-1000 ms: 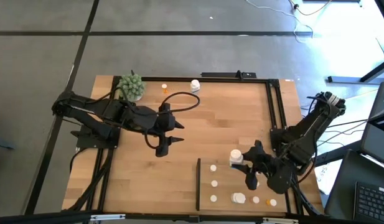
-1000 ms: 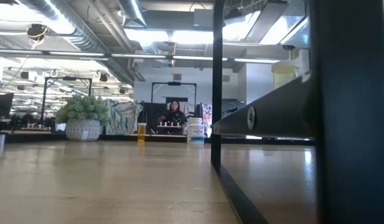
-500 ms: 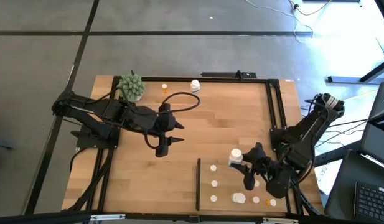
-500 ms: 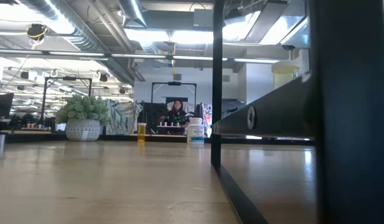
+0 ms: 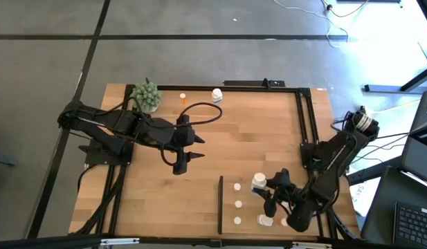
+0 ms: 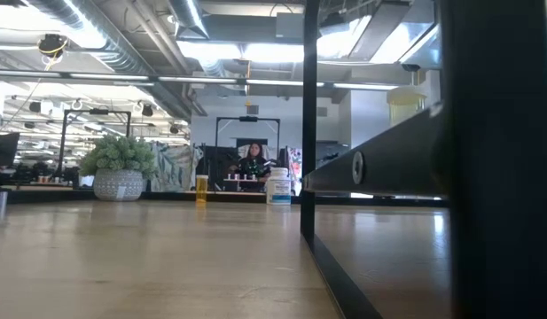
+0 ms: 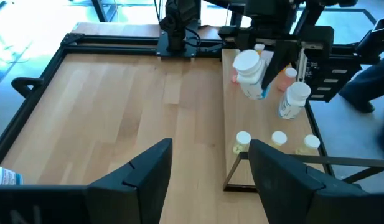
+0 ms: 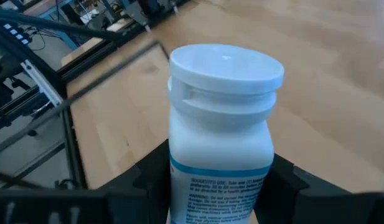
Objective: Pick and place medicine bottles onto shelf by color
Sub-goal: Put the bottom supplement bottle on the shelf aligned with the other supplement bottle
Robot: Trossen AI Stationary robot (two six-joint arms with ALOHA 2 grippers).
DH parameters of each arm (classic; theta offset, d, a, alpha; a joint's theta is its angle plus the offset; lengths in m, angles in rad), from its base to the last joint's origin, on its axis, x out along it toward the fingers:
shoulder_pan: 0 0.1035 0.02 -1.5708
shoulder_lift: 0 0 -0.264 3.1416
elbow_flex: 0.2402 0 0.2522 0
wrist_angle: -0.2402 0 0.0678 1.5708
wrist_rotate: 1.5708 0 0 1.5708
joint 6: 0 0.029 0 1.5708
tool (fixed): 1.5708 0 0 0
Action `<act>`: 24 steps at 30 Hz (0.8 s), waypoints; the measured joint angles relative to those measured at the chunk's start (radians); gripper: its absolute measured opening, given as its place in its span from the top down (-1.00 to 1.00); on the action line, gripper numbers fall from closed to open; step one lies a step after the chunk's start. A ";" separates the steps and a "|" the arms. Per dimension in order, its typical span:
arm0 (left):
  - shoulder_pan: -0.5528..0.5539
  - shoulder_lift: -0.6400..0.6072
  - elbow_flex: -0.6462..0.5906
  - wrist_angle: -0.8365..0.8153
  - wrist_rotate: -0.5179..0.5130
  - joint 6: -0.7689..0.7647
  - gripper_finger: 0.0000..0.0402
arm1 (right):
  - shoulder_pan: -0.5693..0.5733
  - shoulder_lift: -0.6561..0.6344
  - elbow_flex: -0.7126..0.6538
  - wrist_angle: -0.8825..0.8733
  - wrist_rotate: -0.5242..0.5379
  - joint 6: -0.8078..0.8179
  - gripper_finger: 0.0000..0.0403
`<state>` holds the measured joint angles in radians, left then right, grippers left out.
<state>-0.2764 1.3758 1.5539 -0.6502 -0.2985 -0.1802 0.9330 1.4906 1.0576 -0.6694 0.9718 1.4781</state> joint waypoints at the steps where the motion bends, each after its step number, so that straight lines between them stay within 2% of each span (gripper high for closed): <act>1: 0.000 0.000 0.000 0.000 0.000 0.000 -0.03 | 0.009 0.011 0.000 -0.001 -0.003 0.028 0.15; 6: 0.000 0.000 0.000 0.000 0.000 0.000 -0.03 | 0.062 0.044 0.000 -0.022 -0.001 0.148 0.15; 13: 0.000 0.000 0.000 0.000 0.000 0.000 -0.03 | 0.143 0.047 0.000 -0.162 0.002 0.332 0.15; 17: 0.000 0.000 0.000 0.000 0.000 0.000 -0.03 | 0.186 0.047 0.000 -0.169 0.009 0.349 0.15; 21: 0.000 0.000 0.000 0.000 0.000 0.000 -0.03 | 0.217 0.049 -0.049 -0.116 0.041 0.355 0.15; 24: 0.000 0.000 0.000 0.000 0.000 0.000 -0.03 | 0.227 0.051 -0.127 0.013 0.047 0.374 0.15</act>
<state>-0.2764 1.3762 1.5539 -0.6501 -0.2985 -0.1802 1.1598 1.5414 0.9304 -0.6567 1.0190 1.8524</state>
